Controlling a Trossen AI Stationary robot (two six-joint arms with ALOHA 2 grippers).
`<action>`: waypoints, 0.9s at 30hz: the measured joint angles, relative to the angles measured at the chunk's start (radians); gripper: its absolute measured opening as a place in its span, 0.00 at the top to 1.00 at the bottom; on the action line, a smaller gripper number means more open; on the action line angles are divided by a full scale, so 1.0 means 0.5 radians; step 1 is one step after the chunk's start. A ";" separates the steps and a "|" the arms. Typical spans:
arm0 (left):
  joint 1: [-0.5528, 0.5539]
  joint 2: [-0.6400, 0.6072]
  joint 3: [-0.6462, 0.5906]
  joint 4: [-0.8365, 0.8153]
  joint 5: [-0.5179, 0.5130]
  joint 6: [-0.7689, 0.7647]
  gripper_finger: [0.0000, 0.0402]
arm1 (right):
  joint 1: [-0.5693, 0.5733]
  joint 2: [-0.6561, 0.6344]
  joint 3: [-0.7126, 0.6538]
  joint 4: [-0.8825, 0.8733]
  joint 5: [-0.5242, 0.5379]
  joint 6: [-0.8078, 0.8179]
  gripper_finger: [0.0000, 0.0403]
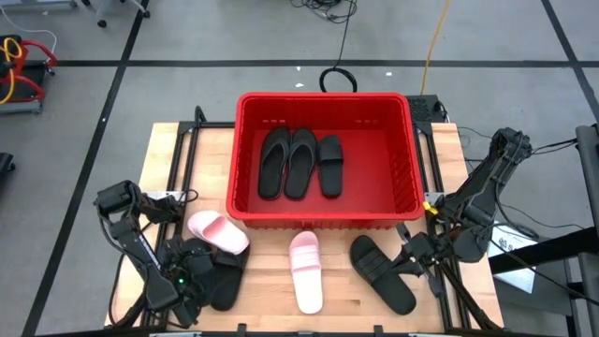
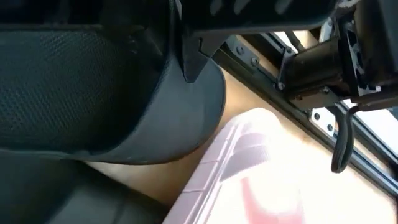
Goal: Pick and place slides into bin
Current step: Put the black slide into the red bin
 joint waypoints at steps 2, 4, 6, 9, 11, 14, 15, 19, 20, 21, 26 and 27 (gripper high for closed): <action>0.002 0.000 0.074 -0.044 0.000 0.003 0.99 | 0.000 -0.003 0.000 0.079 0.002 -0.067 1.00; 0.001 -0.002 0.174 -0.068 0.000 0.004 0.99 | 0.000 -0.004 0.000 0.162 0.002 -0.169 1.00; -0.001 -0.002 0.295 -0.105 -0.010 0.004 0.99 | 0.000 -0.004 0.000 0.242 0.023 -0.279 1.00; -0.001 -0.002 0.506 -0.213 -0.034 -0.001 0.99 | 0.000 -0.005 0.000 0.328 0.131 -0.447 1.00; 0.005 -0.004 0.649 -0.238 -0.074 -0.002 0.99 | 0.000 -0.005 0.000 0.369 0.199 -0.571 1.00; 0.023 -0.007 0.826 -0.227 -0.118 0.010 1.00 | 0.000 -0.006 0.000 0.382 0.282 -0.706 1.00; 0.030 -0.007 0.883 -0.232 -0.120 0.018 0.99 | 0.000 -0.006 0.000 0.381 0.313 -0.733 1.00; 0.077 -0.008 1.086 -0.234 -0.144 0.104 1.00 | -0.002 -0.014 0.000 0.383 0.320 -0.780 1.00; 0.090 -0.008 1.141 -0.232 -0.169 0.143 1.00 | -0.002 -0.017 0.000 0.382 0.320 -0.780 1.00; 0.108 -0.008 1.201 -0.232 -0.194 0.187 1.00 | -0.002 -0.023 0.000 0.381 0.319 -0.778 1.00; 0.235 -0.008 1.461 -0.229 -0.436 0.469 1.00 | -0.002 -0.062 0.000 0.396 0.394 -0.791 1.00; 0.267 -0.008 1.509 -0.231 -0.518 0.548 1.00 | -0.002 -0.072 0.000 0.395 0.445 -0.795 1.00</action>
